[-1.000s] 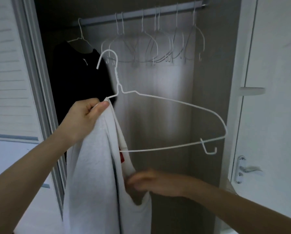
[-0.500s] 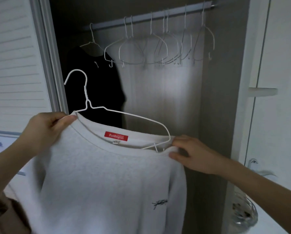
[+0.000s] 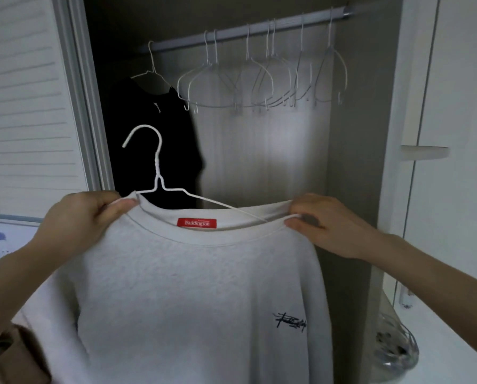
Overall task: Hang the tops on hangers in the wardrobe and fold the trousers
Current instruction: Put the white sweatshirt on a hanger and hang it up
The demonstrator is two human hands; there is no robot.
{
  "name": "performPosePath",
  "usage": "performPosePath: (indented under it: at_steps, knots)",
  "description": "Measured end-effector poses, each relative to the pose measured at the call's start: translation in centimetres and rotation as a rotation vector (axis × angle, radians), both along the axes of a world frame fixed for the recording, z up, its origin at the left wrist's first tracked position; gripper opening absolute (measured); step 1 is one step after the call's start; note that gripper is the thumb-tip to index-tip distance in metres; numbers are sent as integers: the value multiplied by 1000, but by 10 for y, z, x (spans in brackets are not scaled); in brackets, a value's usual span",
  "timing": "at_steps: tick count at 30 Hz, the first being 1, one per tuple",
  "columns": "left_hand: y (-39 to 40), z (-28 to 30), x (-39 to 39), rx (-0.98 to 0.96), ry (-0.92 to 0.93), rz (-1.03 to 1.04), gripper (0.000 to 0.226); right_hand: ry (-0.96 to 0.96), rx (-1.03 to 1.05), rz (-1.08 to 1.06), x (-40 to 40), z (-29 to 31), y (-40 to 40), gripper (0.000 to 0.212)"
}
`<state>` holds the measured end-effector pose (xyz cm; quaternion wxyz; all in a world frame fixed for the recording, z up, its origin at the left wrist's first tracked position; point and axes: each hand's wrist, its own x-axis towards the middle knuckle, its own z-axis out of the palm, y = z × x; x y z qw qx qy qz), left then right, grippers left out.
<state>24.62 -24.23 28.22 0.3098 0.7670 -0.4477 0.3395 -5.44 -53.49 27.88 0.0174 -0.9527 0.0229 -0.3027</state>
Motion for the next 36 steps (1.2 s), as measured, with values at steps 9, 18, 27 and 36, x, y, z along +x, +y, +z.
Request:
performPosePath:
  at_steps: [9,18,27,36]
  knots:
    - [-66,10,-64,15,-14,-308,49,-378,409,80,54,14,42,32]
    - [-32,12,-19,-273,427,-250,63,-423,512,68,32,36,-3,32]
    - [-9,31,-15,-186,257,-237,71,-114,739,201,19,59,-22,30]
    - [-27,30,-20,-265,438,-358,80,-25,248,109,55,57,13,21]
